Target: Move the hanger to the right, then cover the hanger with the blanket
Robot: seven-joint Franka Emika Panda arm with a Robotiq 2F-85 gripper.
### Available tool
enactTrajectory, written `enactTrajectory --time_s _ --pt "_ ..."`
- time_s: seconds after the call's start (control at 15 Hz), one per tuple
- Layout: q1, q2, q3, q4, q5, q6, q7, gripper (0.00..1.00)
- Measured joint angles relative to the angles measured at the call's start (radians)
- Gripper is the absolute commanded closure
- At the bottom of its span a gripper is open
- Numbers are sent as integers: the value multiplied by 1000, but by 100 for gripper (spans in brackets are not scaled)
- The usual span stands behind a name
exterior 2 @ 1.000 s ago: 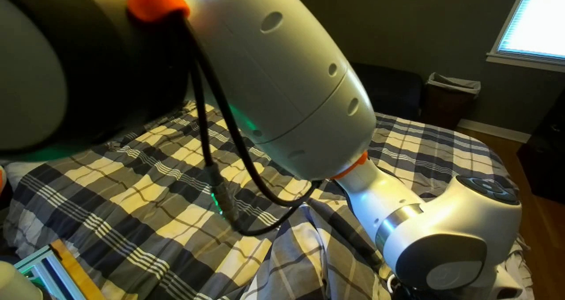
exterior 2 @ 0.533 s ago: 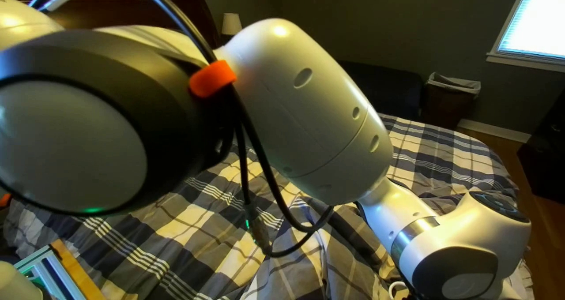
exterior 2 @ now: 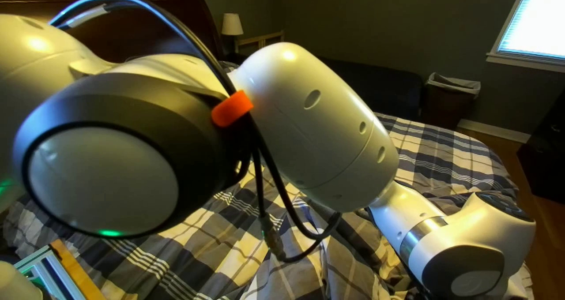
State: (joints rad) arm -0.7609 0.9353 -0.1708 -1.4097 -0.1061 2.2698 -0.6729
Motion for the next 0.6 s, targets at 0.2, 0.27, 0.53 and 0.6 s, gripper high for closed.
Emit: enactTrajectory --time_s 0.2,0.27,0.53,0.6 --pt "-3 -12 12 -3 6 0 -6 1" --pt "-6 -19 22 -9 14 -3 -16 0" --pt "-27 -40 72 -18 83 -147 -48 0" --pt "-34 -43 83 -18 103 -194 -61 0"
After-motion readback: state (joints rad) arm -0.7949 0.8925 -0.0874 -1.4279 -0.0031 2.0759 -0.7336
